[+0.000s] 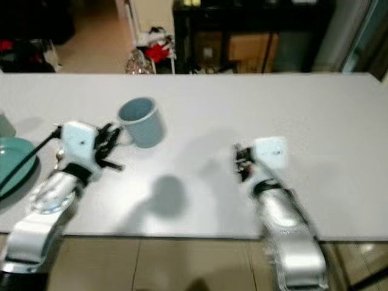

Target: Setting the table

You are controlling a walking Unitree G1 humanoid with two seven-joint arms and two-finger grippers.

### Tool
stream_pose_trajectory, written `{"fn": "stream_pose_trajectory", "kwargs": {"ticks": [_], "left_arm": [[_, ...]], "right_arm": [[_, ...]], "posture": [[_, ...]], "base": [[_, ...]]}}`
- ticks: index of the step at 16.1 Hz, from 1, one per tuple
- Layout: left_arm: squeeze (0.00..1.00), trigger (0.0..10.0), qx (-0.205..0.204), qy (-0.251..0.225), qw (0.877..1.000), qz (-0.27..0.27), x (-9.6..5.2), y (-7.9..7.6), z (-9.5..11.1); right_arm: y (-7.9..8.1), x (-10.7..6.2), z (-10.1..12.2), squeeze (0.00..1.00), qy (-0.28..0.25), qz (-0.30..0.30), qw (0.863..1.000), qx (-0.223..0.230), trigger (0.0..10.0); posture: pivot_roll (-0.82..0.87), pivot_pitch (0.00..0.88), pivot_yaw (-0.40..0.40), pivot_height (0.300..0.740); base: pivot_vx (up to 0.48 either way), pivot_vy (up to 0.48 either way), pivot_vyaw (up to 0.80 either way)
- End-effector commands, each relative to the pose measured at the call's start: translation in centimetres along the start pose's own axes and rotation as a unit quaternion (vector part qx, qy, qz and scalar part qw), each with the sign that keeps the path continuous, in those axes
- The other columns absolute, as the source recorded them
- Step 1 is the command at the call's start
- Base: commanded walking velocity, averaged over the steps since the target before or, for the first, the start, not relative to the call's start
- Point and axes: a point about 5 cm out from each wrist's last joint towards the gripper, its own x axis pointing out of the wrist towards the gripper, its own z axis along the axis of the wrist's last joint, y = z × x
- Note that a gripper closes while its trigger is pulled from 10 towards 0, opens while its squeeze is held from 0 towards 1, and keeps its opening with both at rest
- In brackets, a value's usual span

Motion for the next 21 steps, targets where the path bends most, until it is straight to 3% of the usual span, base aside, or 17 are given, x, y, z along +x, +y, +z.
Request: {"fn": "stream_pose_trajectory", "kwargs": {"ticks": [1, 3, 5, 7, 14, 16, 21], "left_arm": [[0.00, 10.0, 0.002, 0.002, 1.000, 0.000, 0.1, -0.1, 0.0], [0.00, 10.0, 0.010, 0.017, 1.000, -0.002, 0.1, -0.1, -0.5], [0.00, 10.0, 0.023, 0.040, 0.999, -0.010, 0.4, -0.3, -1.5], [0.00, 10.0, 0.032, 0.064, 0.997, -0.003, 1.5, 0.2, -2.6], [0.00, 10.0, 0.013, 0.067, 0.998, 0.016, 5.8, 0.3, -4.6], [0.00, 10.0, -0.005, 0.070, 0.998, 0.011, 6.3, 0.1, -5.0], [0.00, 10.0, 0.033, 0.098, 0.995, -0.003, 7.1, -1.1, -6.8]], "right_arm": [[-0.5, -0.1, -0.1, 0.00, 0.001, -0.005, 1.000, -0.005, 10.0], [-0.2, 0.1, -0.4, 0.00, 0.005, 0.015, 1.000, -0.011, 10.0], [0.7, -0.1, -0.8, 0.00, 0.010, 0.079, 0.997, -0.003, 10.0], [1.1, -0.5, -1.4, 0.00, 0.047, 0.124, 0.991, -0.032, 10.0], [0.5, -1.3, -2.6, 0.00, 0.083, 0.171, 0.979, -0.071, 10.0], [0.7, -1.4, -2.6, 0.00, 0.081, 0.172, 0.979, -0.070, 10.0], [1.4, -1.5, -2.6, 0.00, 0.073, 0.192, 0.976, -0.067, 10.0]], "posture": [[0.00, 0.000, 0.065, 0.740], [0.00, 0.000, 0.072, 0.740], [0.01, 0.000, 0.078, 0.740], [0.01, 0.000, 0.085, 0.740], [-0.01, 0.000, 0.111, 0.740], [-0.01, 0.000, 0.126, 0.740], [-0.02, 0.000, 0.133, 0.740]], "base": [[0.289, 0.000, 0.00], [0.000, 0.000, 0.00], [0.000, 0.000, 0.00], [0.000, 0.000, 0.00], [0.000, 0.000, 0.00], [0.000, 0.000, 0.00], [0.000, 0.000, 0.00]]}}
